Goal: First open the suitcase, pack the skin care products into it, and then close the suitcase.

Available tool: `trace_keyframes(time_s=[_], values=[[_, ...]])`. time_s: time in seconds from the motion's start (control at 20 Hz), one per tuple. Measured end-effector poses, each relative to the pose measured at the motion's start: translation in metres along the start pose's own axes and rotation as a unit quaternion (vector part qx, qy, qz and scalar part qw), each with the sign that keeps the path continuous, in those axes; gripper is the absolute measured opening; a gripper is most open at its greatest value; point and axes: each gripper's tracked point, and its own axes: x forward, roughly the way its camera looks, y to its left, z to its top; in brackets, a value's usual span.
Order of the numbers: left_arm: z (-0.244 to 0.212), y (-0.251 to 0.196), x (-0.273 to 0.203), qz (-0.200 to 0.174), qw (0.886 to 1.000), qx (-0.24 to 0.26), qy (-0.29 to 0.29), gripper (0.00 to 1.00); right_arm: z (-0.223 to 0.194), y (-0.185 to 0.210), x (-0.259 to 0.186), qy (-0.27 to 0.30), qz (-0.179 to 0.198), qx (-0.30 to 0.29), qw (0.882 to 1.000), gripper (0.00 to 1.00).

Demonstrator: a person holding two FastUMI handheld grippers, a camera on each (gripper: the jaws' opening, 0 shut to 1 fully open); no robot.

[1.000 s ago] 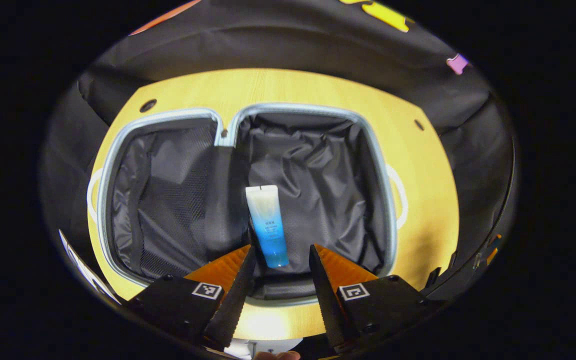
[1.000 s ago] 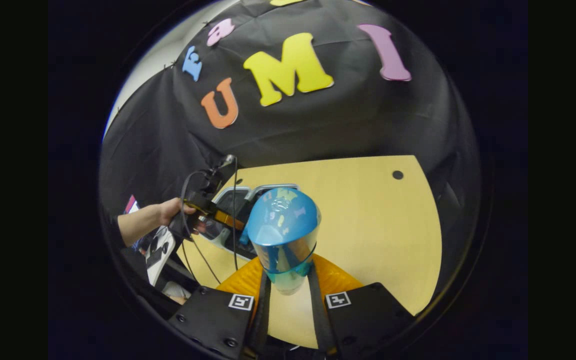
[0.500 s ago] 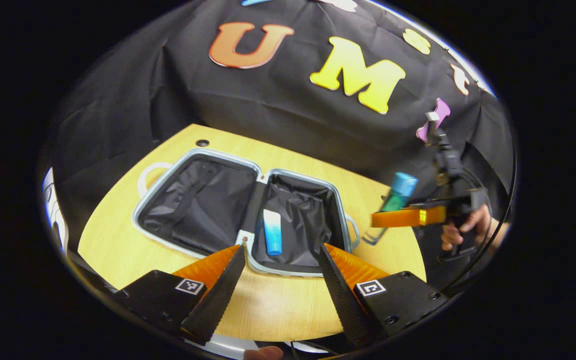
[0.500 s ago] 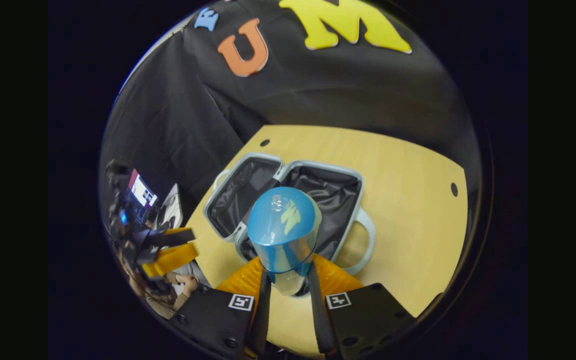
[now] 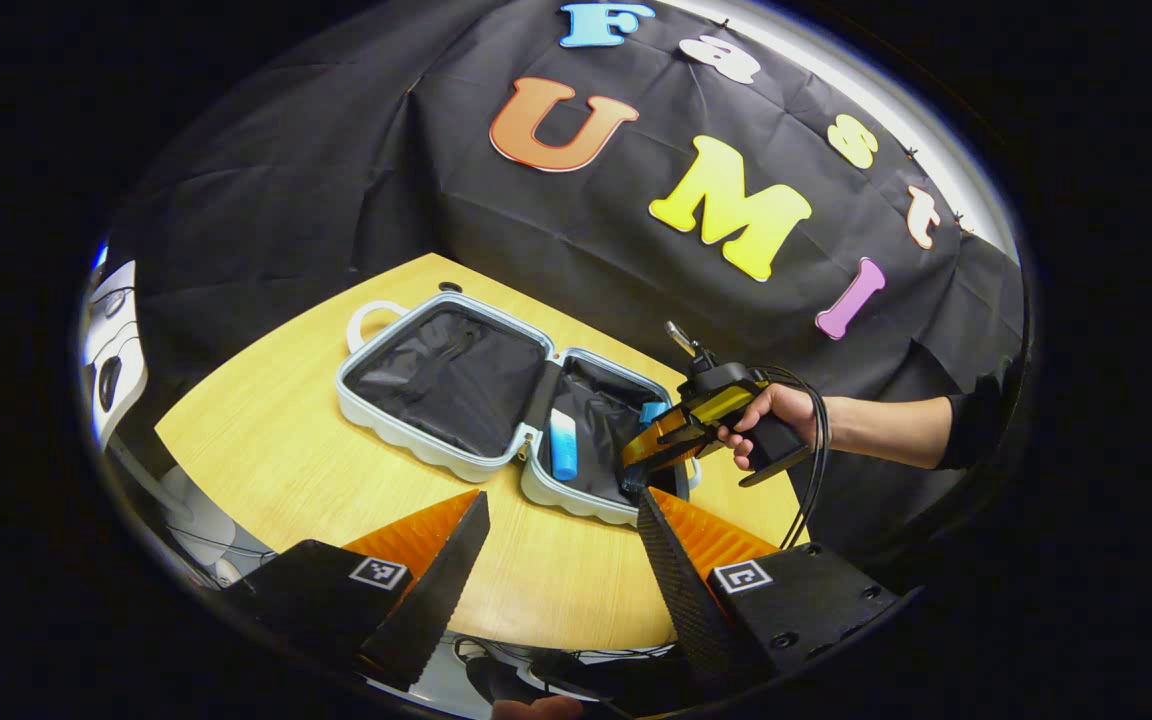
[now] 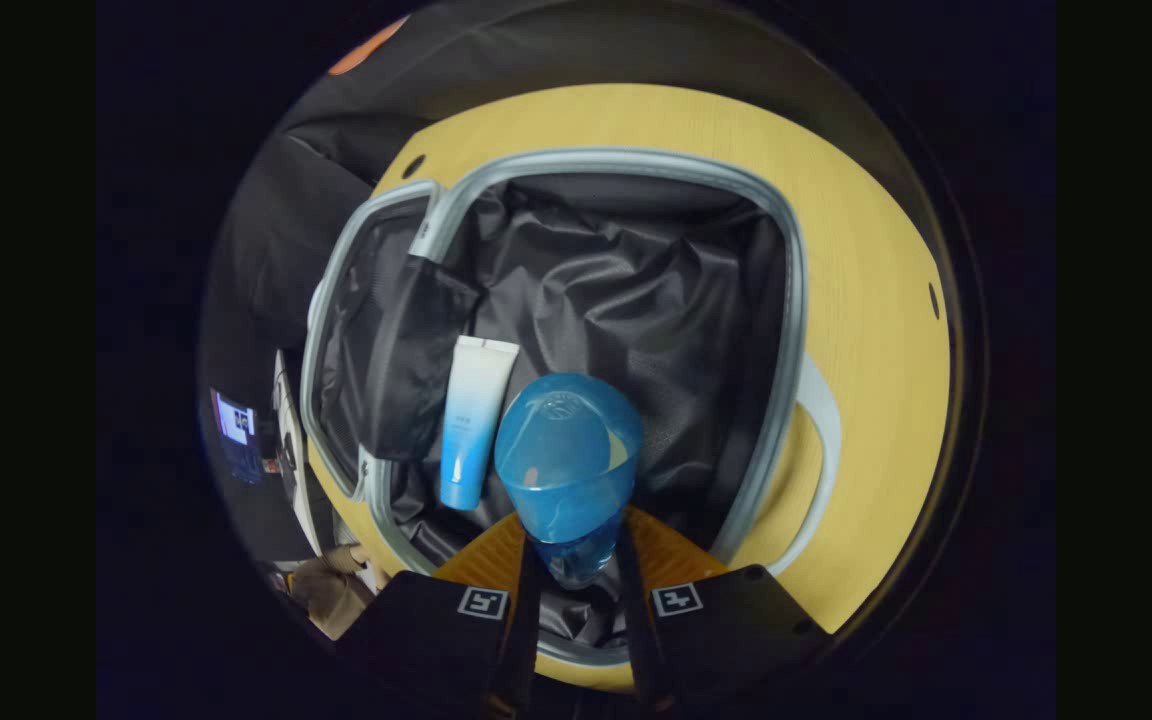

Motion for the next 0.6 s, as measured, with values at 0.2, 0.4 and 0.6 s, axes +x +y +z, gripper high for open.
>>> trace_keyframes(time_s=[0.2, 0.4, 0.6], values=[[0.014, 0.010, -0.009, 0.007, 1.000, 0.010, -0.014, 0.95, 0.014, -0.006, 0.014, -0.009, -0.026, 0.032, 0.999, 0.36], [0.025, 0.006, -0.012, 0.003, 0.998, 0.048, -0.031, 0.95, 0.016, -0.011, 0.021, -0.010, -0.040, 0.044, 0.998, 0.36], [0.026, 0.000, -0.010, -0.007, 0.997, 0.065, -0.031, 0.95, 0.015, -0.014, 0.024, -0.013, -0.054, 0.046, 0.997, 0.36]])
